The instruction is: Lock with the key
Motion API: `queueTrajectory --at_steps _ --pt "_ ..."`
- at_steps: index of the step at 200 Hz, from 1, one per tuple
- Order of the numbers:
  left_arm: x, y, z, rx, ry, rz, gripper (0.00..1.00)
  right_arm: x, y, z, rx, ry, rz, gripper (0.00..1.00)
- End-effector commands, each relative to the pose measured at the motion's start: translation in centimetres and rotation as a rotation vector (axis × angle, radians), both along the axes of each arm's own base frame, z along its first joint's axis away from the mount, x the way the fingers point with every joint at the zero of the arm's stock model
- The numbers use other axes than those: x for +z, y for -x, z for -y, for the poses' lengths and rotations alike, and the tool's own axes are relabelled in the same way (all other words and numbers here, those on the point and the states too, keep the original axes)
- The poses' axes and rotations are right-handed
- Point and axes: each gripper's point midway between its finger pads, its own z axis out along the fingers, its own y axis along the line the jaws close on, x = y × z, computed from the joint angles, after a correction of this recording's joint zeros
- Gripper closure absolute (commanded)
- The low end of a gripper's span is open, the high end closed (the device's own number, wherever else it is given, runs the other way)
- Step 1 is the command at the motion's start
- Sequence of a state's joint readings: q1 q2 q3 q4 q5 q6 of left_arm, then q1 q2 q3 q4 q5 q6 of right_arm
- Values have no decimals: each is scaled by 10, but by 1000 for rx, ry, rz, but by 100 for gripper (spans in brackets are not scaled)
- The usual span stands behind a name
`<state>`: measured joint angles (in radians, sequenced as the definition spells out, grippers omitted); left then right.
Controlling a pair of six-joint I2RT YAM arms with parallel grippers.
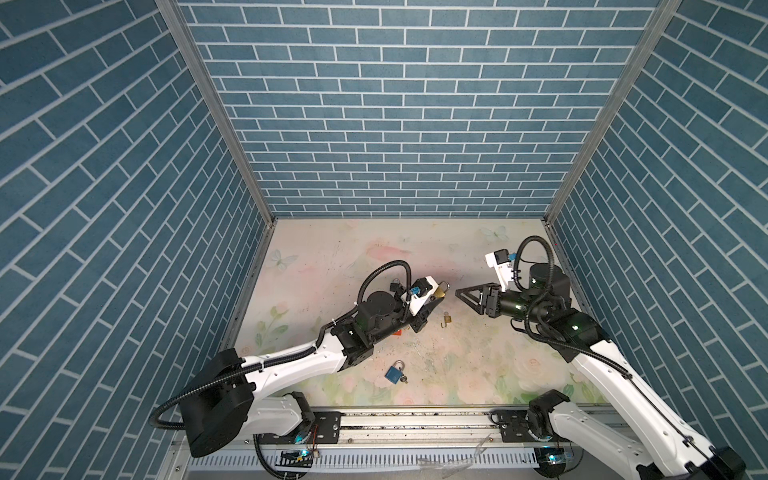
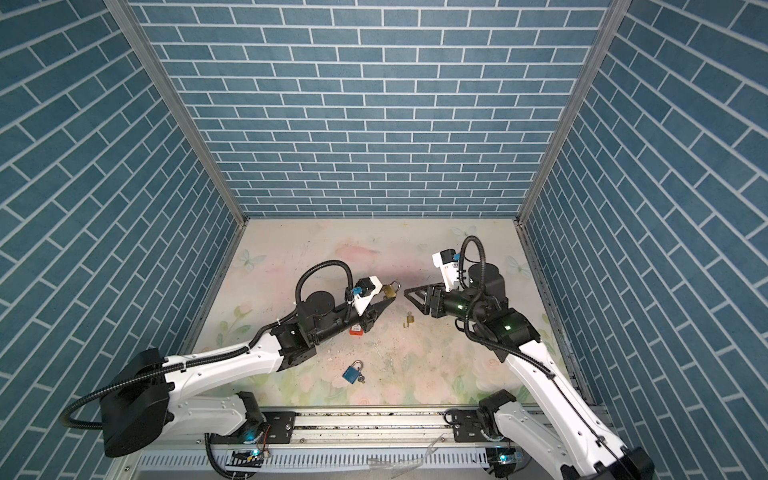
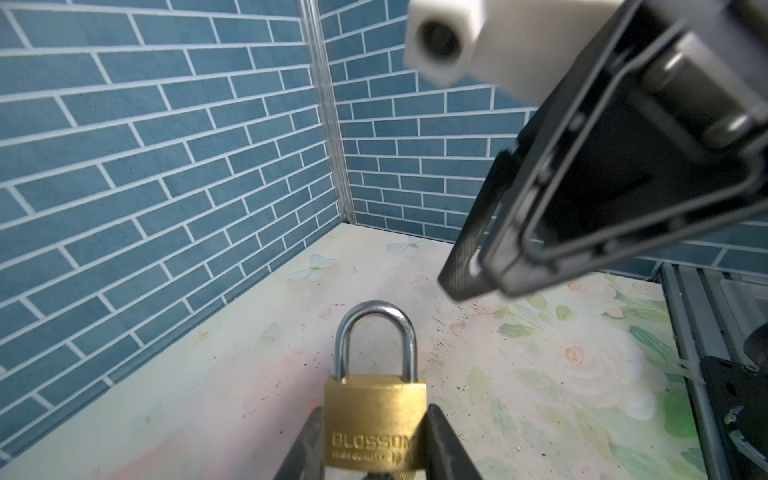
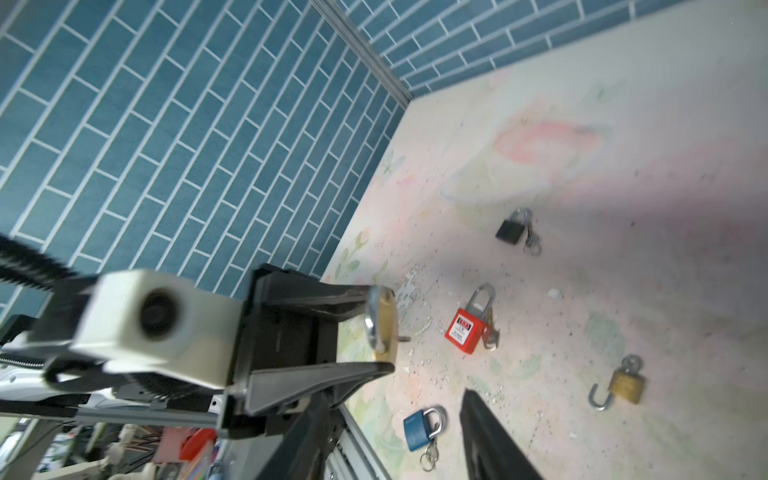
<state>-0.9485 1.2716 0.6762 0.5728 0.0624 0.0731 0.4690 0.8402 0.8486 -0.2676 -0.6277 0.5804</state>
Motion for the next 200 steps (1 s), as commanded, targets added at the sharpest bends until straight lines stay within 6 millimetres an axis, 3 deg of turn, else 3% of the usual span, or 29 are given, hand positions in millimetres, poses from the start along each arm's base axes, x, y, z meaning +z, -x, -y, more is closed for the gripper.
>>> queueTrajectory --at_steps 1,30,66,91,151,200 --pt "6 -10 -9 90 102 -106 92 24 7 10 -19 -8 149 43" --pt "10 -29 -14 205 241 -322 93 18 11 15 -41 -43 231 42" --pt "-3 -50 -23 247 552 -762 100 -13 1 18 -103 -27 196 47" --pt "-13 -52 -24 221 755 -979 100 -33 -7 14 -126 1 164 50" --pt "-46 -58 -29 306 999 -1290 100 -57 -26 -13 -159 48 156 54" --pt "-55 -60 -22 318 1003 -1357 100 -77 -45 -44 -127 114 146 57"
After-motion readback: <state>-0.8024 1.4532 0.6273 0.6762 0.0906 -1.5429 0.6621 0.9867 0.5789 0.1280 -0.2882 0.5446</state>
